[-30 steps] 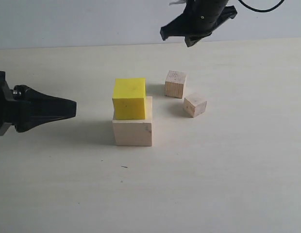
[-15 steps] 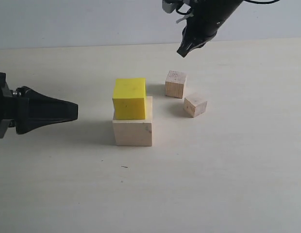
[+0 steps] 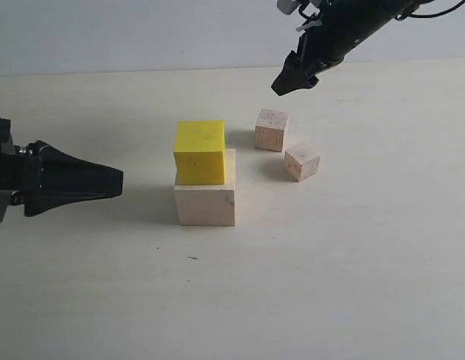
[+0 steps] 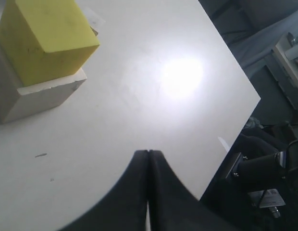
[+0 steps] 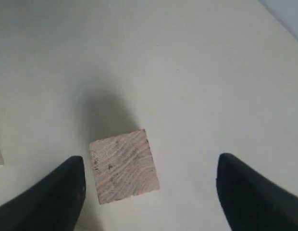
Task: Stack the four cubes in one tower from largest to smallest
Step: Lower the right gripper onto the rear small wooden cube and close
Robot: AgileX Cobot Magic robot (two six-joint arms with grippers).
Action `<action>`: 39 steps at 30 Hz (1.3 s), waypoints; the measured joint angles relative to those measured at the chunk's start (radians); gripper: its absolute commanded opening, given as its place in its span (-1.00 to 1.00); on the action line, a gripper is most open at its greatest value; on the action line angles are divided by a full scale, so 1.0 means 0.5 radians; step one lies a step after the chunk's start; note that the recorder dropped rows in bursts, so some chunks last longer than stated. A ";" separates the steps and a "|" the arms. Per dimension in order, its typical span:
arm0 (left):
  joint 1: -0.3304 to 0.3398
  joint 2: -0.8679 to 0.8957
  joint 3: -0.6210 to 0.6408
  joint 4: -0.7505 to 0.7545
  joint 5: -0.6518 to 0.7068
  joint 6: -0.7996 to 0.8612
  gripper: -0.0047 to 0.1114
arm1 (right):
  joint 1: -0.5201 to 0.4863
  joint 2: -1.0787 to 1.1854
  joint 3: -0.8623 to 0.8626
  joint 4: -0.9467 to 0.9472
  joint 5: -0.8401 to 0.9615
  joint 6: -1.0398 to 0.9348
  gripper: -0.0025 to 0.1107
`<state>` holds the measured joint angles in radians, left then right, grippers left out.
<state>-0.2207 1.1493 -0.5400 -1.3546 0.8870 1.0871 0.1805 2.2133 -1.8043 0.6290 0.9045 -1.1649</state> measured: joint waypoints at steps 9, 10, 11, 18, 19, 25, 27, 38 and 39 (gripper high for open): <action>0.000 -0.063 0.000 0.212 0.009 -0.122 -0.92 | 0.000 0.128 0.000 0.207 0.065 -0.207 0.33; 0.000 -0.064 0.000 0.232 0.009 -0.132 -0.92 | 0.000 0.137 0.000 0.216 0.075 -0.234 0.33; 0.000 -0.067 0.000 0.249 0.009 -0.136 -0.92 | 0.000 0.145 0.000 0.221 0.080 -0.250 0.33; 0.000 -0.067 0.000 0.313 0.009 -0.187 -0.92 | 0.000 0.229 0.000 0.265 0.110 -0.356 0.33; 0.000 -0.067 0.000 0.323 0.009 -0.187 -0.92 | 0.000 0.247 0.000 0.265 0.119 -0.365 0.33; 0.000 -0.067 0.000 0.336 0.009 -0.195 -0.92 | 0.000 0.299 0.000 0.277 0.123 -0.421 0.33; 0.000 -0.067 0.000 0.340 0.009 -0.195 -0.92 | 0.000 0.309 0.000 0.285 0.123 -0.429 0.33; 0.000 -0.067 0.000 0.344 0.009 -0.195 -0.92 | 0.000 0.393 0.000 0.292 0.110 -0.445 0.21; 0.000 -0.067 0.000 0.344 0.009 -0.195 -0.92 | 0.000 0.402 0.000 0.292 0.105 -0.445 0.15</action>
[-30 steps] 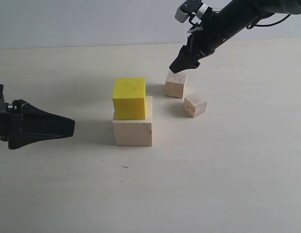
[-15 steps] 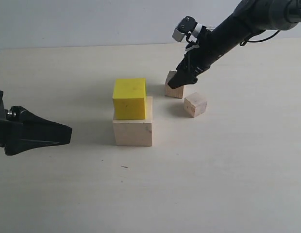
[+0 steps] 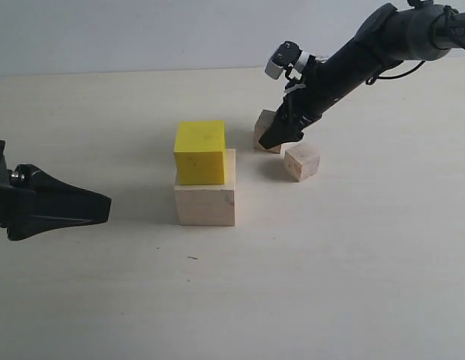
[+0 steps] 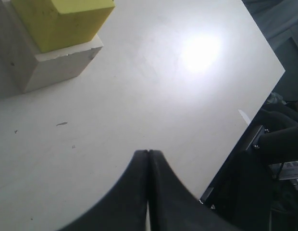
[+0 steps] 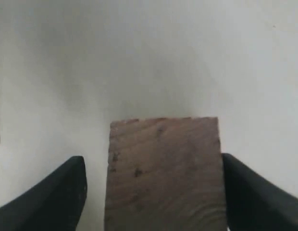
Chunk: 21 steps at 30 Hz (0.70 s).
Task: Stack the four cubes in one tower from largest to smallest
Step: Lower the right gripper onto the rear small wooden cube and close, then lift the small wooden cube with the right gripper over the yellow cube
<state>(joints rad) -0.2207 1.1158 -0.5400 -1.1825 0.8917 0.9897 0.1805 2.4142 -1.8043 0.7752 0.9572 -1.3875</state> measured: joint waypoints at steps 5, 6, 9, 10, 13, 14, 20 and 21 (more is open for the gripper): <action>0.000 0.000 0.000 0.000 0.000 -0.004 -0.92 | 0.000 0.008 0.000 0.015 -0.018 0.000 -0.44; 0.000 0.000 0.000 0.000 0.000 -0.004 -0.92 | 0.000 0.008 -0.004 0.018 -0.018 0.000 -0.55; 0.000 0.000 0.000 0.000 0.000 -0.004 -0.92 | 0.000 0.008 -0.035 0.018 0.020 0.038 -0.92; 0.000 0.000 0.000 0.000 0.000 -0.004 -0.92 | 0.000 0.008 -0.055 0.018 0.045 0.072 -0.96; 0.000 0.000 0.000 0.000 0.000 -0.004 -0.92 | 0.000 -0.013 -0.129 -0.008 0.123 0.209 -0.96; 0.000 0.000 0.000 0.000 0.000 -0.004 -0.92 | 0.000 -0.027 -0.150 -0.045 0.141 0.247 -0.96; 0.000 0.000 0.000 0.004 0.000 -0.004 -0.92 | 0.000 -0.247 -0.302 -0.505 0.336 0.354 -0.96; 0.000 0.000 0.000 0.004 0.000 -0.004 -0.92 | -0.005 -0.293 -0.325 -0.522 0.390 0.354 -0.96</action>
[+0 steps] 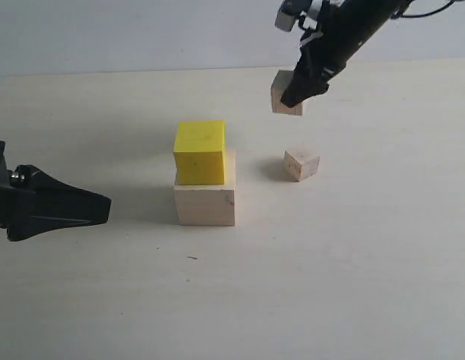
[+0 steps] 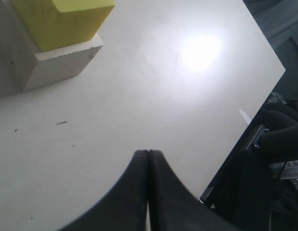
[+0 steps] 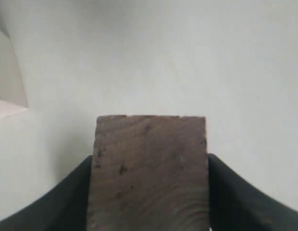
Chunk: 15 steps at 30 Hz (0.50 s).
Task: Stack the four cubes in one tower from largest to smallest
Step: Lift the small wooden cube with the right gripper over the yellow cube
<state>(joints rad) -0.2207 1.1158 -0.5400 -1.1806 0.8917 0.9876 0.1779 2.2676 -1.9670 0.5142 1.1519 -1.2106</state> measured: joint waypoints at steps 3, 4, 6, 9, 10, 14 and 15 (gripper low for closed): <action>0.000 0.000 0.000 0.004 0.000 0.000 -0.92 | -0.004 -0.128 -0.050 0.077 0.093 -0.068 -0.96; 0.000 0.000 0.000 0.013 0.000 0.000 -0.92 | -0.004 -0.175 -0.061 0.138 0.105 -0.110 -0.96; 0.000 0.000 0.000 0.037 0.000 0.000 -0.92 | -0.004 -0.260 -0.070 0.210 0.110 -0.141 -0.96; 0.000 0.000 0.000 0.053 0.000 0.000 -0.92 | 0.008 -0.385 -0.074 0.251 0.122 -0.145 -0.96; 0.000 0.000 0.000 0.053 0.000 0.000 -0.92 | 0.012 -0.417 -0.074 0.272 0.122 -0.145 -0.96; 0.000 0.000 0.000 0.061 0.004 0.000 -0.92 | 0.016 -0.525 0.046 0.379 0.126 -0.154 -0.96; 0.000 0.000 0.000 0.061 0.004 0.000 -0.92 | 0.016 -0.545 0.086 0.383 0.126 -0.162 -0.96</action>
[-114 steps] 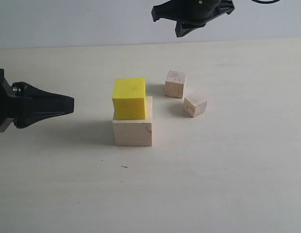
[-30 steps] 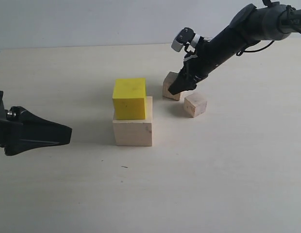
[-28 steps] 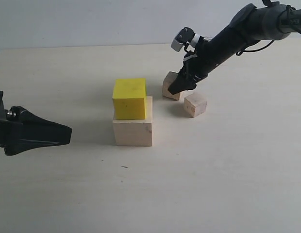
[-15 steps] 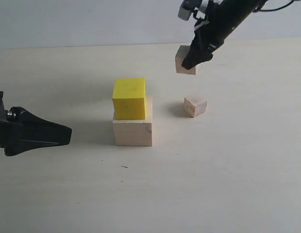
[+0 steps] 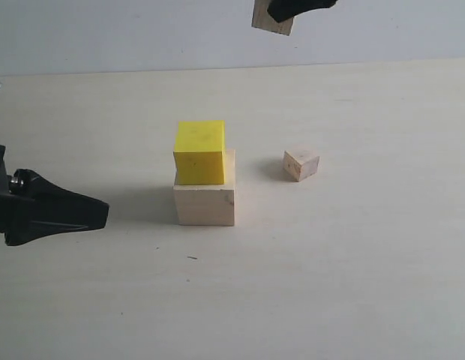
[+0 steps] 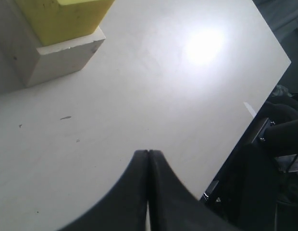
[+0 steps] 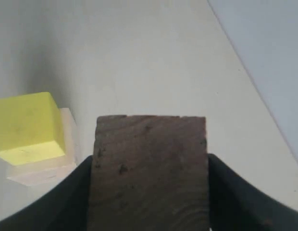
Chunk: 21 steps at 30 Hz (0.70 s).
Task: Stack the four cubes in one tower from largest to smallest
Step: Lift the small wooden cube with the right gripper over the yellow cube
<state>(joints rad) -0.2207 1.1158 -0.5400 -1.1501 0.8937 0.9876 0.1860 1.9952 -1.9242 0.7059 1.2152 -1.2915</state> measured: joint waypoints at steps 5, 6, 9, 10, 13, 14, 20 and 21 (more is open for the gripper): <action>0.000 0.000 0.000 0.000 0.008 0.000 -0.92 | 0.016 -0.086 0.244 0.122 0.011 -0.107 -0.96; 0.000 0.000 0.000 0.000 0.008 0.000 -0.92 | 0.016 -0.106 0.283 0.169 0.013 -0.122 -0.96; 0.000 0.000 0.000 0.000 0.008 0.000 -0.92 | 0.016 -0.186 0.363 0.262 0.013 -0.146 -0.96; 0.000 0.000 0.000 0.000 0.008 0.000 -0.92 | 0.016 -0.217 0.385 0.279 0.013 -0.148 -0.96; 0.000 0.000 0.000 0.000 0.008 0.004 -0.92 | 0.026 -0.307 0.455 0.318 0.013 -0.151 -0.96; 0.000 0.000 0.000 0.000 0.008 0.004 -0.92 | 0.034 -0.336 0.484 0.325 0.013 -0.151 -0.96; 0.000 0.000 0.000 0.000 0.008 0.042 -0.92 | 0.233 -0.418 0.666 0.325 -0.070 -0.151 -0.96; 0.000 0.000 0.000 0.000 0.008 0.046 -0.92 | 0.266 -0.418 0.693 0.325 -0.100 -0.151 -0.96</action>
<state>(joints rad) -0.2207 1.1158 -0.5400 -1.1501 0.8976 1.0105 0.3190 1.7860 -1.5777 0.8685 1.1650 -1.3669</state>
